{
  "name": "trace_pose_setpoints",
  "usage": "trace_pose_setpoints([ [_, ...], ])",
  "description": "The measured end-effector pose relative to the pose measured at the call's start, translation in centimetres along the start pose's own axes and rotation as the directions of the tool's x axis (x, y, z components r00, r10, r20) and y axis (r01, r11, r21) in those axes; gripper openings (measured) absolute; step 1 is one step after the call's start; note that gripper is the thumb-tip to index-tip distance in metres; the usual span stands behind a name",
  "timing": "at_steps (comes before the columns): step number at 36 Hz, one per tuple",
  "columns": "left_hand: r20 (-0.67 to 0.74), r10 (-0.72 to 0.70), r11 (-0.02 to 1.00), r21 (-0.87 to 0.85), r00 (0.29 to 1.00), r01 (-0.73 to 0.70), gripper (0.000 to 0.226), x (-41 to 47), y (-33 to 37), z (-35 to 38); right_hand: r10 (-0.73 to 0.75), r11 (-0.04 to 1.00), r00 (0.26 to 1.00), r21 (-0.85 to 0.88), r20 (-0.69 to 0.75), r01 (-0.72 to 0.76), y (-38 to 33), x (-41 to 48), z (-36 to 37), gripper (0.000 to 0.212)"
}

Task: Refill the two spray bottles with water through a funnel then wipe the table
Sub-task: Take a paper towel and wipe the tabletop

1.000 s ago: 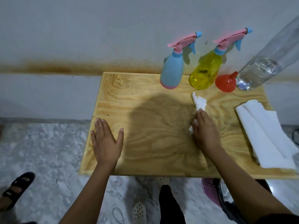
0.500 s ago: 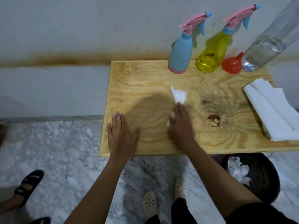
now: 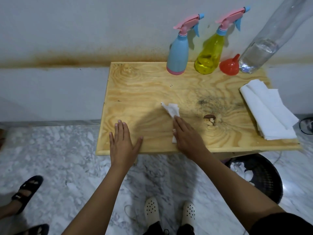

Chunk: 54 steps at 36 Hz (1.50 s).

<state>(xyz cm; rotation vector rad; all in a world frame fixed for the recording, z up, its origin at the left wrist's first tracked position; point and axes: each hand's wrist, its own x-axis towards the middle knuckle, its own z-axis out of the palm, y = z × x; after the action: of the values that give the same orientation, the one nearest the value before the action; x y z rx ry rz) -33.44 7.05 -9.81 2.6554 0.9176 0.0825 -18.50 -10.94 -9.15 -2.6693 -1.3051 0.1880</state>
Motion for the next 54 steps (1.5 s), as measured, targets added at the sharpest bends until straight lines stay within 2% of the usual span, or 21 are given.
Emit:
trace_pose_setpoints([
  [2, 0.021, 0.008, 1.0, -0.005, 1.0, -0.008, 0.095, -0.3, 0.8, 0.2, 0.029, 0.999, 0.999, -0.037, 0.045, -0.027, 1.7, -1.7, -0.3, 0.059],
  [5, 0.03, 0.034, 0.999, -0.009, 0.999, -0.034, 0.095, -1.0, 2.1, 0.8, 0.042, 0.995, 0.996, -0.097, 0.076, -0.035, 3.7, -4.3, -1.8, 0.044],
  [7, 0.017, 0.048, 0.998, -0.03, 0.999, -0.048, 0.095, -1.6, 3.2, 1.0, 0.067, 0.998, 0.997, -0.02, 0.031, -0.066, 4.6, -5.7, -2.4, 0.04],
  [9, 0.021, 0.056, 0.997, -0.052, 0.998, -0.055, 0.095, -1.9, 4.2, 1.2, 0.119, 0.981, 0.993, 0.152, 0.024, -0.121, 5.2, -6.8, -2.3, 0.052],
  [11, 0.047, 0.092, 0.991, -0.101, 0.995, -0.087, 0.088, -2.0, 5.5, 1.2, 0.151, 0.958, 0.989, 0.244, 0.011, -0.149, 5.9, -7.4, -2.0, 0.061],
  [14, 0.039, 0.224, 0.961, -0.178, 0.974, -0.214, 0.064, -1.2, 7.9, 1.5, 0.158, 0.934, 0.987, 0.325, -0.009, -0.146, 6.3, -7.7, -1.9, 0.053],
  [16, 0.05, 0.321, 0.929, -0.21, 0.946, -0.305, 0.057, 0.0, 9.7, 1.6, 0.213, 0.916, 0.976, 0.358, -0.052, -0.181, 6.3, -7.9, -1.9, 0.052],
  [20, 0.065, 0.566, 0.807, -0.247, 0.822, -0.536, 0.054, 2.9, 13.7, 2.0, 0.365, 0.888, 0.903, 0.377, -0.225, -0.265, 5.9, -8.7, -1.7, 0.044],
  [24, 0.148, 0.751, 0.66, -0.147, 0.644, -0.736, 0.052, 4.9, 17.1, 3.0, 0.42, 0.867, 0.872, 0.395, -0.251, -0.304, 6.0, -8.9, -1.2, 0.031],
  [26, 0.181, 0.788, 0.613, -0.138, 0.588, -0.778, 0.047, 5.4, 17.9, 3.6, 0.452, 0.838, 0.857, 0.447, -0.248, -0.312, 6.1, -8.9, -1.2, 0.028],
  [27, 0.18, 0.79, 0.611, -0.162, 0.586, -0.775, 0.042, 5.5, 18.0, 3.9, 0.462, 0.827, 0.851, 0.468, -0.248, -0.313, 6.1, -8.9, -1.2, 0.028],
  [30, 0.117, 0.739, 0.669, -0.251, 0.664, -0.7, 0.031, 5.3, 18.3, 4.1, 0.497, 0.795, 0.833, 0.513, -0.244, -0.324, 6.2, -9.2, -1.5, 0.027],
  [32, 0.097, 0.719, 0.685, -0.265, 0.688, -0.678, 0.032, 5.1, 18.5, 4.0, 0.513, 0.768, 0.824, 0.557, -0.239, -0.316, 6.4, -9.6, -1.8, 0.023],
  [37, 0.169, 0.763, 0.643, -0.302, 0.624, -0.704, 0.025, 4.1, 18.0, 4.1, 0.514, 0.732, 0.831, 0.612, -0.211, -0.298, 7.2, -11.1, -2.2, 0.012],
  [41, 0.226, 0.73, 0.67, -0.423, 0.645, -0.61, 0.032, 1.2, 19.5, 4.1, 0.561, 0.662, 0.806, 0.688, -0.19, -0.298, 8.5, -14.5, -3.2, 0.012],
  [46, 0.28, 0.798, 0.594, -0.512, 0.533, -0.62, 0.032, -2.9, 24.4, 6.0, 0.713, 0.568, 0.677, 0.715, -0.181, -0.407, 12.5, -21.0, -3.9, 0.013],
  [51, 0.28, 0.814, 0.571, -0.544, 0.509, -0.615, 0.031, -7.3, 32.1, 9.8, 0.841, 0.448, 0.518, 0.74, -0.157, -0.502, 18.0, -28.0, -4.2, 0.01],
  [54, 0.344, 0.808, 0.587, -0.549, 0.479, -0.596, 0.034, -9.1, 36.5, 12.7, 0.891, 0.381, 0.433, 0.743, -0.136, -0.55, 21.5, -31.2, -4.0, 0.009],
])
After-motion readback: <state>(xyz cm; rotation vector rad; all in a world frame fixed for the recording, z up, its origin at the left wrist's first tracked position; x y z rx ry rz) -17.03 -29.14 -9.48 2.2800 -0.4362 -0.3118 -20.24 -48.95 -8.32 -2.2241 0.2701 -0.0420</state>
